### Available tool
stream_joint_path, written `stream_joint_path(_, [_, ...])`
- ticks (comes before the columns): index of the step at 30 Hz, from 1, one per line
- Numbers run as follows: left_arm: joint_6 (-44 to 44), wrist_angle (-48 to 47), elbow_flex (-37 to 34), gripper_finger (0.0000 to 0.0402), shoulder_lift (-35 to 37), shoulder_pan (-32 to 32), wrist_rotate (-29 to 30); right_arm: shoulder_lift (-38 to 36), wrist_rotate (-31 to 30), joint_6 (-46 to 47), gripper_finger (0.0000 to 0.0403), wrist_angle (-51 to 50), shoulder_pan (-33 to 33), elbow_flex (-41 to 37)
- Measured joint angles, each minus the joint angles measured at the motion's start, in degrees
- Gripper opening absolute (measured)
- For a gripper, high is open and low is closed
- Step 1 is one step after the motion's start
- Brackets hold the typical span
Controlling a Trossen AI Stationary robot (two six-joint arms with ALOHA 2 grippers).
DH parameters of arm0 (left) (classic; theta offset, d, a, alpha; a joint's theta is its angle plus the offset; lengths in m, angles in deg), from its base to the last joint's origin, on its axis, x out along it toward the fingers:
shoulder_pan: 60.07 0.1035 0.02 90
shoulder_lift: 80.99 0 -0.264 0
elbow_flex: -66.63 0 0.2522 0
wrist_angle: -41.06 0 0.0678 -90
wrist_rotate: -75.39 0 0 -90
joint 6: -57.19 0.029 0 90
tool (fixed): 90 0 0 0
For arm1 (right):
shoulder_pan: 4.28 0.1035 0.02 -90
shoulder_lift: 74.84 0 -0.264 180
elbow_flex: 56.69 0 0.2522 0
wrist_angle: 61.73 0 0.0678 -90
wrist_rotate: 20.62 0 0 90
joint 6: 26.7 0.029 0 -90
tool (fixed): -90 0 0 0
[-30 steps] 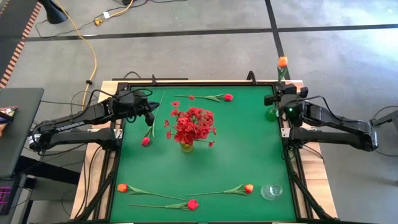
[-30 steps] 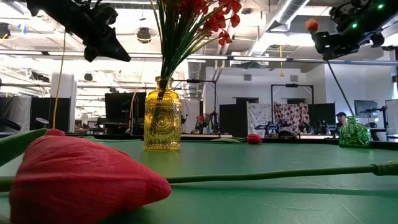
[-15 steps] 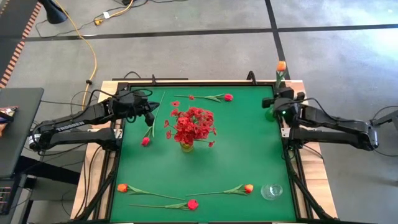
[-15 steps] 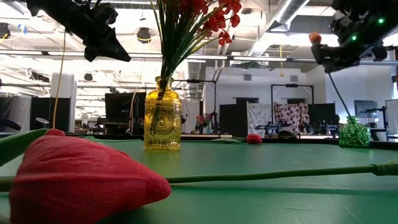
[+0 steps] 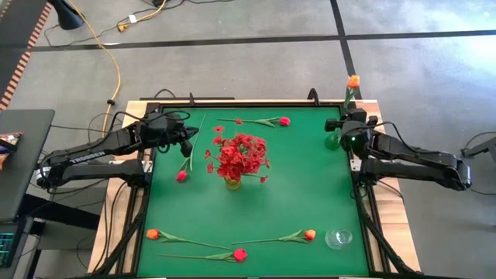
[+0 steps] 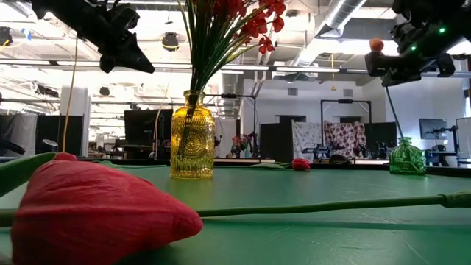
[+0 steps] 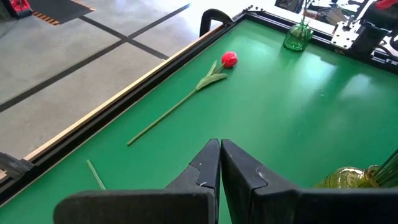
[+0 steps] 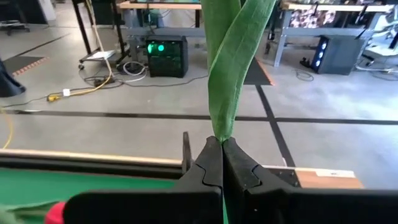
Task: Sort flowers into vase by color
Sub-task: Put the top orange flower into the green vase
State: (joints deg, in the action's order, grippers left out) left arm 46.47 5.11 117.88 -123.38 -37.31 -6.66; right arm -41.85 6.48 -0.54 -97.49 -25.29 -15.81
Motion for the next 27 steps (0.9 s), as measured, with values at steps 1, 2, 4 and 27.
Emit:
stream_joint_path(1, [0.0,0.0,0.0,0.0000,0.0,0.0,0.0,0.0,0.0,-1.2,0.0018,1.1,-0.6,0.0])
stream_joint_path(2, [0.0,0.0,0.0,0.0000,0.0,0.0,0.0,0.0,0.0,-2.5,0.0018,2.3,-1.2,0.0])
stream_joint_path(4, [0.0,0.0,0.0,0.0000,0.0,0.0,0.0,0.3,0.0,-4.3,0.0018,4.3,-2.3,0.0])
stream_joint_path(27, [0.6,-0.4,0.0,0.0000,0.0,0.0,0.0,9.1,7.5,-15.7,0.0018,12.2,-7.8,-0.7])
